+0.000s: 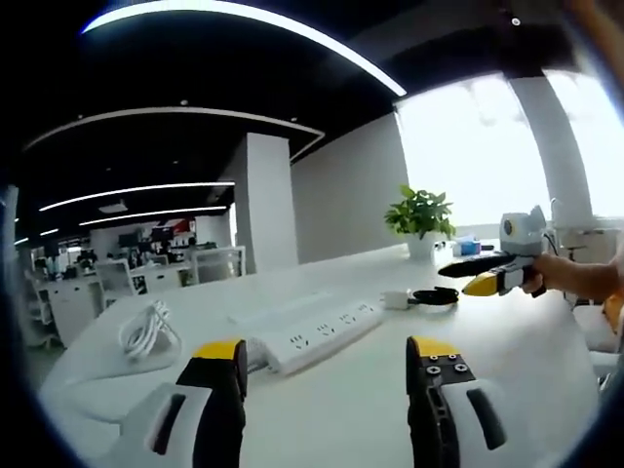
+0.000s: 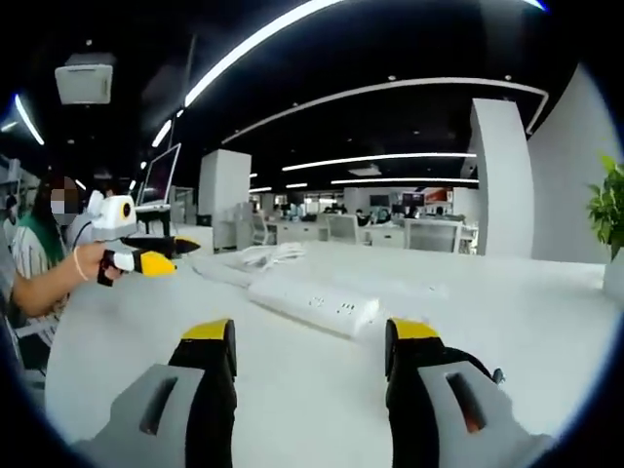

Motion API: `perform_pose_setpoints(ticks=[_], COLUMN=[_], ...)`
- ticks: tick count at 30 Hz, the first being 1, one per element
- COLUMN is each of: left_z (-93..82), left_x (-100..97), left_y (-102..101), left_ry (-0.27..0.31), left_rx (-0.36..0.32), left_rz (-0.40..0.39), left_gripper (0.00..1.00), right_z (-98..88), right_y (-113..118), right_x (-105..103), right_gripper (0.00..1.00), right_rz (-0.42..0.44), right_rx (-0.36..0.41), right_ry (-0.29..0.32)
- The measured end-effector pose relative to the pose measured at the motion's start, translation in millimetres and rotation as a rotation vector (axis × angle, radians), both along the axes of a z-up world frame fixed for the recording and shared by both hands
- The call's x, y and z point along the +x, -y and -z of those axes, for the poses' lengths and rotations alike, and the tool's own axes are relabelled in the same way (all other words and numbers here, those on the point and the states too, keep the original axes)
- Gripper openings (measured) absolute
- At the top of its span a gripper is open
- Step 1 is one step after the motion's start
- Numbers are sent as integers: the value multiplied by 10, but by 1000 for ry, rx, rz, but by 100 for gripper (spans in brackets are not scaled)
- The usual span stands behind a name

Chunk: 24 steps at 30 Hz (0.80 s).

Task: Straighten the power strip on the desk, plug the charger into it

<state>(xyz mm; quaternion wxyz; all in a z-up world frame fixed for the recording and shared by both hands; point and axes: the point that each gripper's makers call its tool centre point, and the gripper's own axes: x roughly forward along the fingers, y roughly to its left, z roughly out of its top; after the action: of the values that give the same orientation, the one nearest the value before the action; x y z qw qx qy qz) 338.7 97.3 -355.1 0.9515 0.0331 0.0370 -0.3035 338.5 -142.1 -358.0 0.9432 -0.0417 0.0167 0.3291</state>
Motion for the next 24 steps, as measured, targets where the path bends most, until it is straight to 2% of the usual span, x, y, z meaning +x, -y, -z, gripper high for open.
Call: perform_pose_setpoints(ticks=[2,14,24], left_z=[25,164,269], left_x=[-26,-218,-375], left_y=[-11,-44,-60], left_ry=[3,-7,-27], left_rx=[4,-10,-7], left_rz=[-3,-10,-6], left_gripper=[63,63,62], right_z=[10,98,85], right_y=[68,381,523], right_x=[-42,-252,-386], right_gripper=[60,56,52], right_rz=[12,47,55], right_rx=[10,32,62], right_ry=[-2,-16,-23])
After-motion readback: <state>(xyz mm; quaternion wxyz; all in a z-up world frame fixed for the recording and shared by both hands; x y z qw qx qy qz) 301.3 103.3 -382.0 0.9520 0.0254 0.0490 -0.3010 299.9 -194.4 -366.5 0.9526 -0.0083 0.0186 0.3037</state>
